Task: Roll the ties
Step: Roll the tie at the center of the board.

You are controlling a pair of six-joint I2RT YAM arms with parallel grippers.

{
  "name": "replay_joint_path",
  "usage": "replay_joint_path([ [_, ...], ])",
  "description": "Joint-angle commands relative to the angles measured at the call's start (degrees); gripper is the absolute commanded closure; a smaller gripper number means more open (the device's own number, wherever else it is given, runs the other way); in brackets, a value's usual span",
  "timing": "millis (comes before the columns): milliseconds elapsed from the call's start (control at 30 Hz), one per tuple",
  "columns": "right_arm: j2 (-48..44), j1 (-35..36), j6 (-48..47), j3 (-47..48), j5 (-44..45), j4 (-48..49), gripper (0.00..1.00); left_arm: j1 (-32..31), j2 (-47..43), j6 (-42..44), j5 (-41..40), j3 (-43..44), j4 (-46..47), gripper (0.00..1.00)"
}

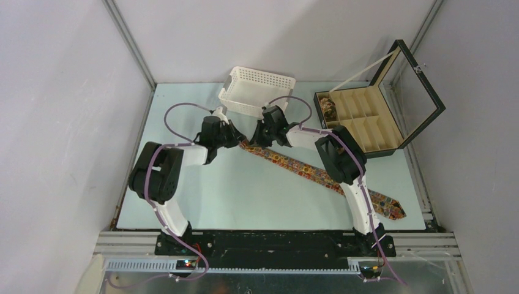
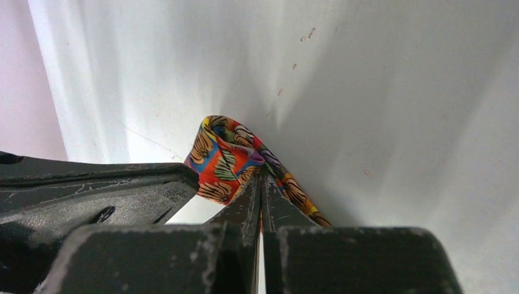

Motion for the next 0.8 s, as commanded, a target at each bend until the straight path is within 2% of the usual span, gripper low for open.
replay_joint_path([
  [0,-4.16,0.25,-1.04,-0.34,1.99,-1.41,1.0,-0.89,-2.59,2.3,1.31,-0.18,1.49,0.95],
  [567,-7.56,-0.22,-2.04,-2.83,2.29,0.17,1.0,-0.68,-4.98,2.37,0.31,1.47,-0.66,0.97],
  [767,-8.5,-0.7,-3.76,-2.97,0.67,2.71,1.0,3.57,-8.39,-0.85,0.35,-0.09,0.98,0.98],
])
